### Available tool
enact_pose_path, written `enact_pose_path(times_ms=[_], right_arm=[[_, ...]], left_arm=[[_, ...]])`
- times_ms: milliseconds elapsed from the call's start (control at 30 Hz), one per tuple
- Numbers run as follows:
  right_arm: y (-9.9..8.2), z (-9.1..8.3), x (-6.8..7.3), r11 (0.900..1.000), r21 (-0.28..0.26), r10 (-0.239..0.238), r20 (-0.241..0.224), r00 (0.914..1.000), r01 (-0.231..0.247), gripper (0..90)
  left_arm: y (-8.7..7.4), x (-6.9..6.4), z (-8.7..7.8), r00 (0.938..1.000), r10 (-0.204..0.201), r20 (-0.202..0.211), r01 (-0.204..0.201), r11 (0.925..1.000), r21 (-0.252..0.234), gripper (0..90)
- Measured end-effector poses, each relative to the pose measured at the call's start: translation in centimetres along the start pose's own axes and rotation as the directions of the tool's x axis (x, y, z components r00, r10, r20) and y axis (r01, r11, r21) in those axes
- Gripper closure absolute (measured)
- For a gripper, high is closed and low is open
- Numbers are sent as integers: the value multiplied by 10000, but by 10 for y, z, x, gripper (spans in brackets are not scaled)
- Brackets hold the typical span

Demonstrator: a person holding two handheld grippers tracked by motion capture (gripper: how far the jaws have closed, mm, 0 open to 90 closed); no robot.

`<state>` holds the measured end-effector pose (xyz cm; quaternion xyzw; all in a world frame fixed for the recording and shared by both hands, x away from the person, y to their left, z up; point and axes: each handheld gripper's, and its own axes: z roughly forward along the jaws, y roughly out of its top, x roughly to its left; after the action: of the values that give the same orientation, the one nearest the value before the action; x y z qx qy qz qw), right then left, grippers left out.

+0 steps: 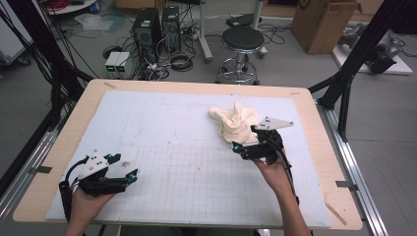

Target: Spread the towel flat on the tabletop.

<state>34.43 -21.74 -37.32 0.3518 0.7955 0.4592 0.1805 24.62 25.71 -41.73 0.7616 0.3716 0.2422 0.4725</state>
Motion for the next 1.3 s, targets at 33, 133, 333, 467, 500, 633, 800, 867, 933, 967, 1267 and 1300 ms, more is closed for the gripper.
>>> enact_pose_path(times_ms=[33, 133, 333, 467, 500, 633, 800, 867, 933, 967, 1267, 1300], right_arm=[[3, 2, -2, 10000, -2, 100, -45, 9999, -100, 114], [14, 7, -8, 9999, -110, -43, -75, 10000, 42, 188], [28, 25, -20, 9995, 216, 213, 42, 9998, -214, 243], [29, 39, -22, 9988, 488, 69, 136, 9999, -75, 313], [29, 39, -22, 9988, 488, 69, 136, 9999, -75, 313], [19, 60, -29, 9935, 1127, 105, 212, 9997, -128, 357], [8, 78, -37, 9826, 1831, 263, 289, 9992, -311, 404], [7, 81, -37, 9801, 1951, 292, 341, 9990, -353, 418], [4, 85, -38, 9767, 2108, 336, 359, 9988, -405, 454], [3, 87, -39, 9761, 2143, 283, 435, 9987, -370, 469], [-3, 102, -35, 9641, 2649, -125, 1175, 9930, -192, 606], [-4, 102, -34, 9631, 2679, -87, 1231, 9924, -248, 621]], left_arm=[[0, 0, 0, 10000, -1, 3, 1, 10000, 0, 196], [0, 0, 0, 10000, -19, 18, 19, 10000, -6, 196], [0, 1, -3, 10000, -74, -26, 74, 10000, -66, 196], [0, 2, -1, 10000, -85, -17, 85, 10000, -44, 196], [0, 2, -1, 10000, -99, 1, 99, 9999, -24, 196], [0, 2, 2, 9999, -107, 41, 107, 9999, 31, 196], [-1, 1, 2, 9999, -95, 50, 95, 9999, 47, 196], [-1, 1, 1, 10000, -82, 42, 81, 9999, 66, 196], [-1, 1, 2, 10000, -82, 42, 81, 9999, 86, 196], [-1, 1, 2, 9999, -120, 30, 120, 9999, 61, 196], [0, 0, 3, 9999, -68, 76, 68, 9999, 92, 196], [0, 0, 3, 9999, -68, 76, 68, 9999, 92, 196]])
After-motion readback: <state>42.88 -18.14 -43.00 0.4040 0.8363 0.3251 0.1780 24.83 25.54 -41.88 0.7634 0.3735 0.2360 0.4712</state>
